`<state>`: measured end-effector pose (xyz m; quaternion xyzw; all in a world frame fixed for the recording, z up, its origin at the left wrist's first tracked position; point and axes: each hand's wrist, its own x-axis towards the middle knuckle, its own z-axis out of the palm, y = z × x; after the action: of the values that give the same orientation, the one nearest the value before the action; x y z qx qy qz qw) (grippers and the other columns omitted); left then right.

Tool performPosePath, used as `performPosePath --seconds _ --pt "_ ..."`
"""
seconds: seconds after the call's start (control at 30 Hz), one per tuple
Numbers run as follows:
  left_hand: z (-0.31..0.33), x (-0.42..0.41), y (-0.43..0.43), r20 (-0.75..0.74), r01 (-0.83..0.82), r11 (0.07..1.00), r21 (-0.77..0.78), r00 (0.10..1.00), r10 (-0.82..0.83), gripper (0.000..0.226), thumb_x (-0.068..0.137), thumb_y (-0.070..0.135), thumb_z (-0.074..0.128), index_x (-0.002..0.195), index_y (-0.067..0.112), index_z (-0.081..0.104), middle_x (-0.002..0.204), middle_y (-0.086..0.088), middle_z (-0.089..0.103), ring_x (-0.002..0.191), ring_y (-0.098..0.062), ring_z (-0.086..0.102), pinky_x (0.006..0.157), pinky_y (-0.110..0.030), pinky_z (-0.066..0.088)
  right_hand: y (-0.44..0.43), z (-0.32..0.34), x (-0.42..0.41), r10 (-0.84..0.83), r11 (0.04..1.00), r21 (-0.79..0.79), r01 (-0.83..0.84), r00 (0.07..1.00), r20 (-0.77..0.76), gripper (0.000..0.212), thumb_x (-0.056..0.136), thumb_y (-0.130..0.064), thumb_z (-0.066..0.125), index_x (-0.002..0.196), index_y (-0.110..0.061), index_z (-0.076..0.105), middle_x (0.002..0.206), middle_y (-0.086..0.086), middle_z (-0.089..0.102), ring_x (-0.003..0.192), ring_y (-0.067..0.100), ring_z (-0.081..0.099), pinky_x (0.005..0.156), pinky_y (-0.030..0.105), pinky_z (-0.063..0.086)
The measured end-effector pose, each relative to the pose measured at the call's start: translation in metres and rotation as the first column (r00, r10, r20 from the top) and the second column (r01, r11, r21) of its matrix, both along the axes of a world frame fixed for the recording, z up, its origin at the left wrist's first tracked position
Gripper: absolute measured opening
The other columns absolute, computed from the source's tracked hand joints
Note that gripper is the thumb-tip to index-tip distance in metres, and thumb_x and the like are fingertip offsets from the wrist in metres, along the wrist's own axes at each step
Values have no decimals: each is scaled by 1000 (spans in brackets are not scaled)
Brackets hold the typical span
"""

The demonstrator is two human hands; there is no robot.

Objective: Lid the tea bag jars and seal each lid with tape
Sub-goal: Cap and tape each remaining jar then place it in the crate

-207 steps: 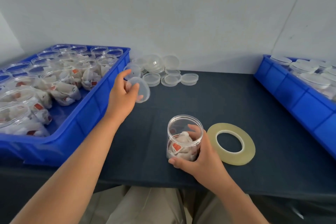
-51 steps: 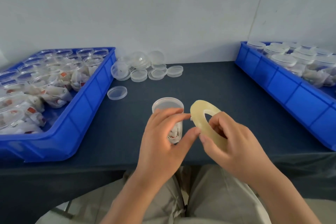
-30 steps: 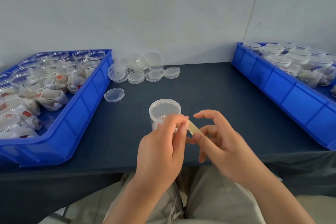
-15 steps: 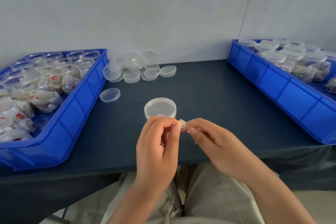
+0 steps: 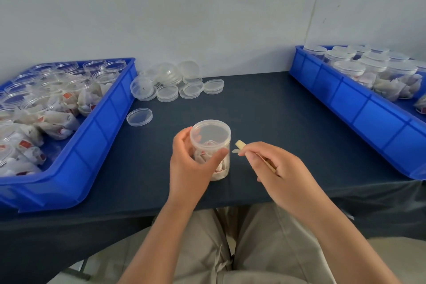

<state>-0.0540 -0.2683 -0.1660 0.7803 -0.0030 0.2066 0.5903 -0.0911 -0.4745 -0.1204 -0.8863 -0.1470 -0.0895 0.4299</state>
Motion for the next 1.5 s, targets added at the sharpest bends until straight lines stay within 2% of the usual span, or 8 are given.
performPosePath --seconds 0.1,0.23,0.4,0.57,0.73,0.93,1.2,1.5 --pt "6 -2 9 -32 129 991 33 991 -128 68 72 67 81 133 50 55 129 32 65 121 8 62 88 -7 49 -2 0 1 -12 999 31 12 1000 -12 24 108 -46 44 112 -49 68 102 -32 68 100 0 67 79 8 43" --pt "10 -10 5 -75 197 980 32 978 -194 82 82 71 63 155 38 46 129 36 60 120 15 58 88 -1 44 -6 -1 6 -13 999 44 16 998 -65 24 106 -50 46 112 -54 69 115 -33 64 104 2 67 82 15 46" --pt "20 -14 0 -107 221 973 65 971 -213 58 98 56 54 154 52 38 122 43 60 115 18 58 84 3 40 -5 -1 8 -28 999 23 30 997 -76 19 104 -50 55 99 -50 73 115 -29 56 112 -4 58 84 3 39" --pt "20 -14 -4 -91 209 974 82 975 -202 57 89 68 52 142 52 44 125 19 65 115 3 64 92 -21 50 -7 2 7 -17 999 -33 15 996 -84 18 104 -49 56 98 -48 73 115 -27 55 111 -6 57 81 6 41" --pt "17 -16 -8 -22 174 969 173 985 -173 80 71 80 78 136 47 44 130 22 61 122 -8 64 98 -39 58 -6 0 3 -12 990 -138 3 998 -64 23 102 -60 51 105 -48 70 119 -28 51 108 -7 55 83 19 50" --pt "19 -17 -9 80 136 955 264 984 -162 71 74 78 81 128 57 40 126 29 58 120 -5 64 89 -27 59 -6 1 2 -25 987 -157 18 999 -44 21 102 -50 51 107 -46 70 120 -27 50 106 -5 56 85 24 53" --pt "17 -15 -9 73 142 964 225 984 -162 59 81 68 77 127 46 48 121 22 65 112 -6 68 84 -14 53 -5 3 2 -35 980 -198 31 999 -15 23 107 -56 51 113 -48 71 119 -26 51 107 -5 56 84 22 52" --pt "19 -16 -7 55 181 972 150 980 -191 49 86 62 72 127 42 52 120 22 68 110 -6 71 81 -16 56 -5 3 2 -65 969 -238 71 997 32 23 104 -58 52 111 -46 72 118 -24 52 99 1 60 82 28 55"
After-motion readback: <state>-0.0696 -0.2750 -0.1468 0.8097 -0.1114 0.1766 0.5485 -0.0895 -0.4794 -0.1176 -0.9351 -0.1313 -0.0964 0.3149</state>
